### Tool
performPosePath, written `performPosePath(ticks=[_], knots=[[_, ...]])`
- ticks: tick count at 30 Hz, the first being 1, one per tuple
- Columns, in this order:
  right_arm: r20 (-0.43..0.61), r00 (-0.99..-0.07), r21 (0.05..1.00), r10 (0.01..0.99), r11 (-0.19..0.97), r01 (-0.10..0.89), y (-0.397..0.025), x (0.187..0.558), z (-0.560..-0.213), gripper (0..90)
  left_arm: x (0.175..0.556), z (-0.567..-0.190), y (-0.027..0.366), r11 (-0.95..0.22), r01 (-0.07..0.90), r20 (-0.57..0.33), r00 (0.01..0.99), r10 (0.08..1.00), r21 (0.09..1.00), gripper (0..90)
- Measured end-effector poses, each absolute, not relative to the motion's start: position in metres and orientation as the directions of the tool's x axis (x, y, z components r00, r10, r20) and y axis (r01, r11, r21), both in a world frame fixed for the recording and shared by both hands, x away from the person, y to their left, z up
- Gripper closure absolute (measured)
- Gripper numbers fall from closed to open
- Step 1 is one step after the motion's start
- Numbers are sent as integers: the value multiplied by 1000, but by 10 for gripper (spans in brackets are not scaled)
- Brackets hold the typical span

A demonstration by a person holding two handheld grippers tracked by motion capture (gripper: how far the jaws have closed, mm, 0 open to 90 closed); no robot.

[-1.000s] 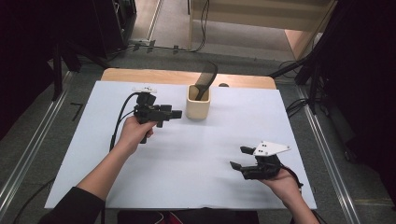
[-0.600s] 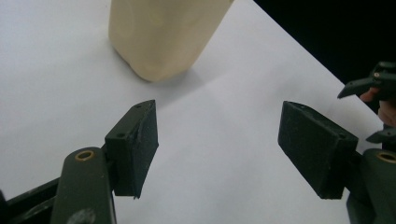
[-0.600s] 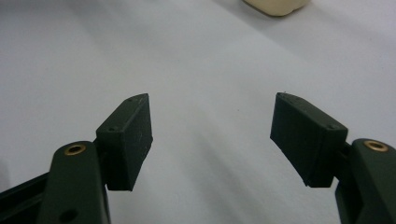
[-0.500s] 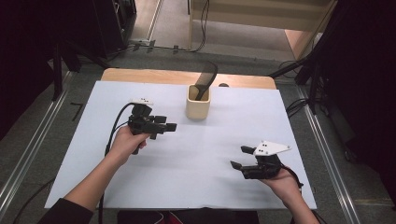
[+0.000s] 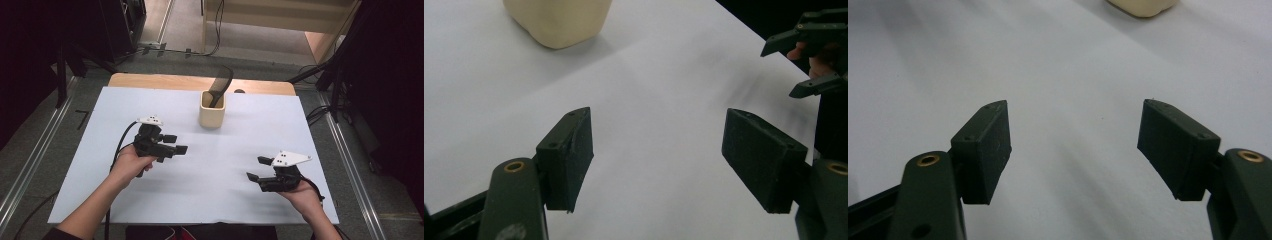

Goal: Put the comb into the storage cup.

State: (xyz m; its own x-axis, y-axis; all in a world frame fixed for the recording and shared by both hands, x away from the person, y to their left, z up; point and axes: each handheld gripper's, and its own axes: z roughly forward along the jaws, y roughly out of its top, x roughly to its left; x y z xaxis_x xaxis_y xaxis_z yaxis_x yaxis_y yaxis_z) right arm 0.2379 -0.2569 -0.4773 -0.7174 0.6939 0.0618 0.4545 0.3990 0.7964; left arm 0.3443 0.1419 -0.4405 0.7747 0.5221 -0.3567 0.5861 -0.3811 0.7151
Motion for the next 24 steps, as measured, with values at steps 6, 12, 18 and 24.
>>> performPosePath(ticks=[6, 12, 18, 24], knots=[[57, -719, 798, 693, 401, 450, -257, 238, -477, 275, 337, -442, 146, -394, 579, -344, 780, 524, 714, 290], [57, -720, 797, 692, 403, 450, -257, 238, -477, 274, 329, -443, 152, -392, 580, -343, 778, 527, 714, 290], [59, -720, 795, 691, 404, 453, -256, 238, -477, 274, 321, -444, 157, -404, 577, -334, 780, 529, 709, 290], [61, -717, 795, 694, 401, 455, -257, 238, -477, 274, 314, -447, 164, -408, 587, -341, 776, 531, 699, 290]])
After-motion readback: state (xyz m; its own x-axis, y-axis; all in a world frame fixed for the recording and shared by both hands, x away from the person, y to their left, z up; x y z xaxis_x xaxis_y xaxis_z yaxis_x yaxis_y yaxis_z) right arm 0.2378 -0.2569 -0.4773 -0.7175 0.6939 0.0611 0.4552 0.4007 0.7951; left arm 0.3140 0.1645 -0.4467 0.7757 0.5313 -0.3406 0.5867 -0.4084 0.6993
